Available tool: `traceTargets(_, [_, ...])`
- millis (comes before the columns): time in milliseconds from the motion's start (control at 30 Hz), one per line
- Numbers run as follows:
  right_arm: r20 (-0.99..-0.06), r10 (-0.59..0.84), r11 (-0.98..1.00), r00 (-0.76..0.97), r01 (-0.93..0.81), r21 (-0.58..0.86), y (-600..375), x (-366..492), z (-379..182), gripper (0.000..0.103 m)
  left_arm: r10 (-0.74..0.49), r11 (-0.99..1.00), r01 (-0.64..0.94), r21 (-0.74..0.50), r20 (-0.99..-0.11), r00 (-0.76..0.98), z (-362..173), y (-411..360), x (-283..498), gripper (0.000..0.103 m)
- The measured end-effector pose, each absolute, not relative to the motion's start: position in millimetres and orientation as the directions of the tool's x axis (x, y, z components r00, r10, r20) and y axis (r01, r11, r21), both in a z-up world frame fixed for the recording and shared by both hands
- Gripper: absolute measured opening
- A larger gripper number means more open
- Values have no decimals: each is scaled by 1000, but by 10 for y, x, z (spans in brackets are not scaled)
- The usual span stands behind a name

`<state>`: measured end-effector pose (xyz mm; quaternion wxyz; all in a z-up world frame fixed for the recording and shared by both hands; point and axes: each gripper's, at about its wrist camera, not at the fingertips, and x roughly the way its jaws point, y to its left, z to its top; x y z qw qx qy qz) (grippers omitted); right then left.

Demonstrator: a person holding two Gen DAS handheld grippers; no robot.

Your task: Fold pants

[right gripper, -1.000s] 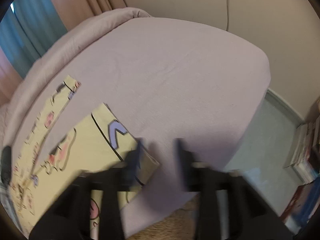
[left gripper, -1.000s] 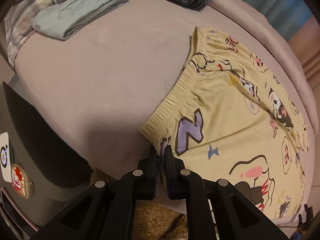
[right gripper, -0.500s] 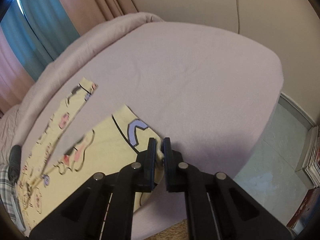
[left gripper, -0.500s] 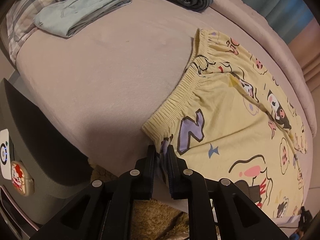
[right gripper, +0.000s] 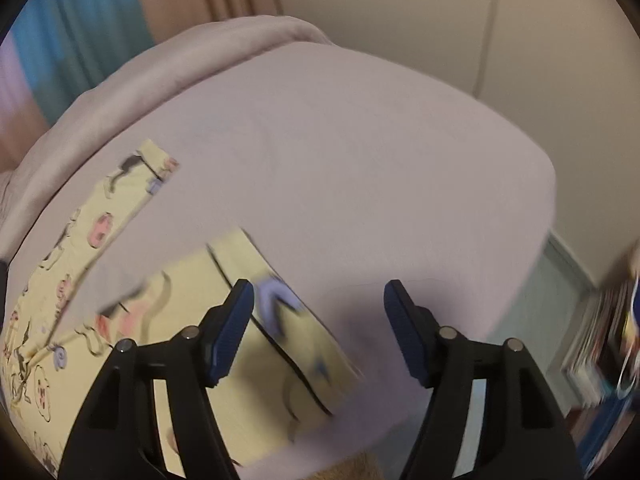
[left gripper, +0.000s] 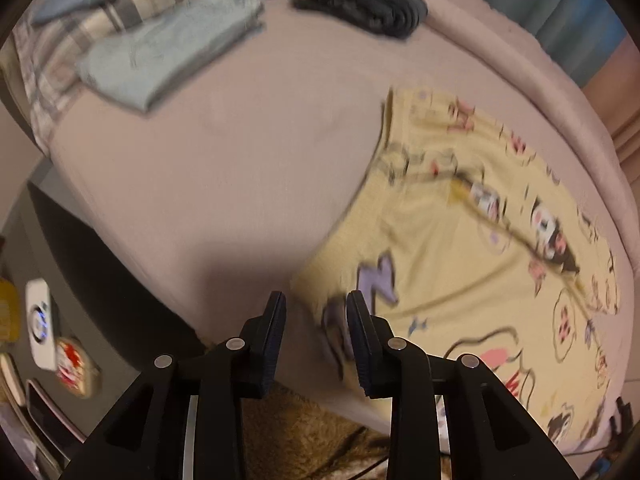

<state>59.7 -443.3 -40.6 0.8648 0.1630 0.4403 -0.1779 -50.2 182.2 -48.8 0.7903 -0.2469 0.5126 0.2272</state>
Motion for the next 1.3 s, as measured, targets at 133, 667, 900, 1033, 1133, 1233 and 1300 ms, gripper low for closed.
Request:
traceTargets(133, [-832,-75,923,550,354,151,-4326,1052,-549,67,168,789,-603,-120,-901,400,-321,1807,-400,45])
traceTargets(667, [-855,-157,932,494,359,36,-4079,1593,-1028,17,59,859,-489,-149,-921,384,-862,1382,-222,45])
traceTargets(900, [-842,-251,936,478,340,-87,-3958,1456,-861,45,79,876,-466,-122,-918,389,-725,1291,-347,45])
traceTargets(1033, [-813,-202,959,547,280,-50,-3854,1111,-517,66,-26,848,-466,-252,-898,439,-570,1321,-294,45])
traceTargets(1133, [-816,-145,974,560,225,-19,-3734,859,-500,73,-41,861,-435,-264,-887,459,-583,1260,-177,45])
traceTargets(1233, [-883,-102,976,458,218,0,-3683,746,-808,73,-13,870,-450,-201,-922,386,-802,1216,-100,45])
traceTargets(1300, [-888,-135,972,439,234,-32,-3688,636,-956,76,10,883,-430,-187,-909,417,-844,1174,-124,46])
